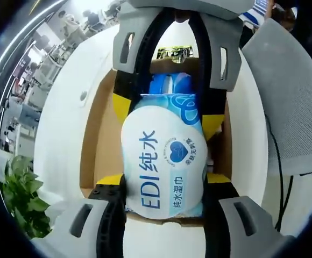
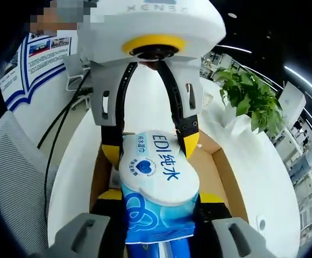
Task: Operate the shoe box by opening the lid, removing the specified soft item, and placing it in the target area until the item is outside and the box remains undamaged.
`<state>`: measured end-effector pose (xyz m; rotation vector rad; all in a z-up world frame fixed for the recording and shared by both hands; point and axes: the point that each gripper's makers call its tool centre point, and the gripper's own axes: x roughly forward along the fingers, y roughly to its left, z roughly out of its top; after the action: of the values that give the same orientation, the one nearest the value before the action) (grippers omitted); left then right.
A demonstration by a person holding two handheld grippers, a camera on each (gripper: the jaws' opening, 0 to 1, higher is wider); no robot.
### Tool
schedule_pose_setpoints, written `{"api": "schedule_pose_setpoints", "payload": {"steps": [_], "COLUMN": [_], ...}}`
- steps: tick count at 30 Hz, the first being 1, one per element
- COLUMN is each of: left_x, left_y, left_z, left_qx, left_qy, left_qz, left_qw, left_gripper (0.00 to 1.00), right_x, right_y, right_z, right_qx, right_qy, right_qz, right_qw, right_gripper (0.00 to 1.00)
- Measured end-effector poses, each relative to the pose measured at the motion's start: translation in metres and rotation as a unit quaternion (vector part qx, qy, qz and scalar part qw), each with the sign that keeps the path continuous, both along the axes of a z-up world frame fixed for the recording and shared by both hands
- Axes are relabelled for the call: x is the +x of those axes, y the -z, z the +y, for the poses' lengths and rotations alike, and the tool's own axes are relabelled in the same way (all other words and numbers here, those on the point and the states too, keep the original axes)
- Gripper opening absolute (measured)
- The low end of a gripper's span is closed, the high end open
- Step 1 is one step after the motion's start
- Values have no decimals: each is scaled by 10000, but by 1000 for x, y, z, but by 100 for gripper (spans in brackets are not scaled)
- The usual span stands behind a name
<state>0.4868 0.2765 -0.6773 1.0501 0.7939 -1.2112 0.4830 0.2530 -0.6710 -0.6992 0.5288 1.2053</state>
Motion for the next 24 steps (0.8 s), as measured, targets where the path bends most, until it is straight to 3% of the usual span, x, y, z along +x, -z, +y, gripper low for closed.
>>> {"api": "schedule_pose_setpoints", "payload": {"steps": [13,24], "left_x": [-9,-17], "left_y": [-20,-21], "left_z": [-39,-72], "left_qx": [61,18], "left_qy": [142,286], "left_qz": [-9,57], "left_qw": [9999,9996], "left_gripper": [55,55], "right_x": [-9,-18], "right_y": [-19,-21], "right_z": [-37,-71], "right_qx": [99,74], "right_qy": [138,271], "right_qz": [-20,3], "right_qw": [9999,9996], "right_gripper": [45,45]}}
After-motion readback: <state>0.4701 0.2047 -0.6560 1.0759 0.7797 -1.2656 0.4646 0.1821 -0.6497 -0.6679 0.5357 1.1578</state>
